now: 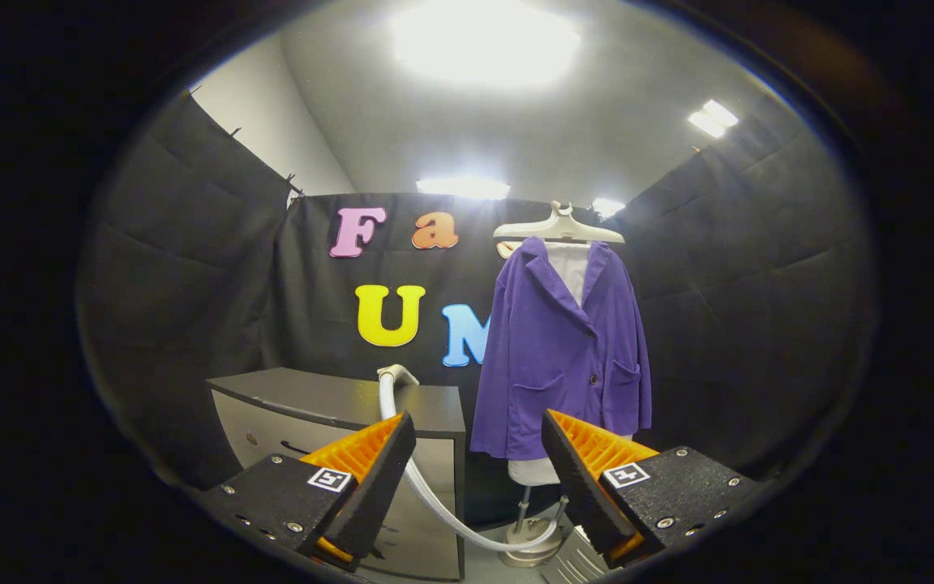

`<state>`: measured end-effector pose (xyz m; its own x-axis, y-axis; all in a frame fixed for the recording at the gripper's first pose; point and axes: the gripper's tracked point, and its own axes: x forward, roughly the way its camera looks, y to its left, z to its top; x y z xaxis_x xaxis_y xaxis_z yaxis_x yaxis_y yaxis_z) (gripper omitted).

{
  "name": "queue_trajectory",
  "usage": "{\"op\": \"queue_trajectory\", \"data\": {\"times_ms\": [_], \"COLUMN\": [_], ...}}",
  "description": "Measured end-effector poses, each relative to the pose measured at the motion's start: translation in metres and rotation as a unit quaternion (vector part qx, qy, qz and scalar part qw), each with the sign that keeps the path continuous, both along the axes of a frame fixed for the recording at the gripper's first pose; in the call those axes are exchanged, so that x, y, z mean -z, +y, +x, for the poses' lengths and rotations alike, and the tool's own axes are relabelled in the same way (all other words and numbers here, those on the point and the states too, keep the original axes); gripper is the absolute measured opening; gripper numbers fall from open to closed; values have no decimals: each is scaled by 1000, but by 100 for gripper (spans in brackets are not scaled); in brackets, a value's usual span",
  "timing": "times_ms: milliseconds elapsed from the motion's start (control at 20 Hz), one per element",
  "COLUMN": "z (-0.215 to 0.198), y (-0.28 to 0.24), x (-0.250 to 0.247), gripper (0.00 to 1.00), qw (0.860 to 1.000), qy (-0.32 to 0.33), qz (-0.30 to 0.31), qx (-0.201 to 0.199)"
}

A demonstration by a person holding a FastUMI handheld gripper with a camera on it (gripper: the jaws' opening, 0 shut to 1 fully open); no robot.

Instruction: Iron the clothes twice with a garment steamer, once on the left side and once on the right side.

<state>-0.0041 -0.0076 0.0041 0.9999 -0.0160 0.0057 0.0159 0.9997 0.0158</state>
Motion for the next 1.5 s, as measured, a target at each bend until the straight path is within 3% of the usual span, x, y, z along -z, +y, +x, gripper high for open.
{"op": "queue_trajectory", "data": {"times_ms": [250,600,1500], "z": [5,40,213], "y": [-3,8,74], "x": [-4,-30,-124], "gripper": [96,96,96], "qw": [1000,999,988], "qy": [1,5,-5], "qz": [2,18,10], "qx": [-2,-35,-153]}}
